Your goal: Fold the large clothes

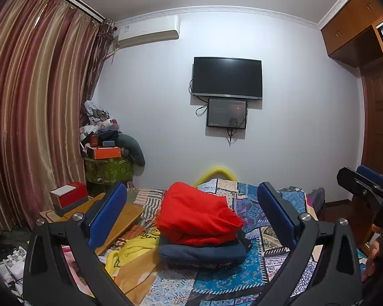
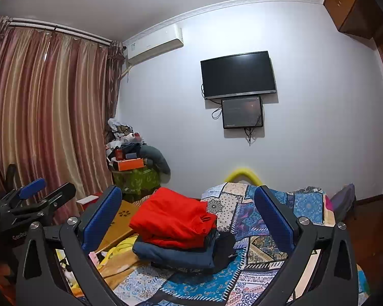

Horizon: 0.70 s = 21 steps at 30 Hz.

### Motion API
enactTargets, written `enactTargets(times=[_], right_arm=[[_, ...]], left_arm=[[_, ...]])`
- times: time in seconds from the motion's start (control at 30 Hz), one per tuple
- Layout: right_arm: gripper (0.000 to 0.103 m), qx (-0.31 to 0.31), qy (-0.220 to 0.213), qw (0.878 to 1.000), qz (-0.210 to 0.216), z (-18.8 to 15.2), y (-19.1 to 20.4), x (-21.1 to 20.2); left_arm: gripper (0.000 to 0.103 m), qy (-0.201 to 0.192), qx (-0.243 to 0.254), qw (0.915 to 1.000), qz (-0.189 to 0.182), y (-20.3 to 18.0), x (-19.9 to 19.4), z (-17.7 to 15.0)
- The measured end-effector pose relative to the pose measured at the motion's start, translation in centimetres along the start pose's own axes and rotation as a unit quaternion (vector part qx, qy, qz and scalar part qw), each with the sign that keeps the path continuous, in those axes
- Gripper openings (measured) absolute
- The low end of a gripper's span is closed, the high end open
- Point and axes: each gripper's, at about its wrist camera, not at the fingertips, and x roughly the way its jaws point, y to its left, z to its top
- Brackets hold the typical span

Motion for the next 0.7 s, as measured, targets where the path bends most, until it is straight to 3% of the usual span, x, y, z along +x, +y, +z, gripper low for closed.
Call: enactTargets(times=[0.7], right_arm=[[0.103, 0.000, 0.008, 1.000, 0.003, -0.16, 0.29, -0.20]], left_arm=[[0.103, 0.006, 0.004, 0.9999, -0.009, -0.09, 0.69, -0.20]])
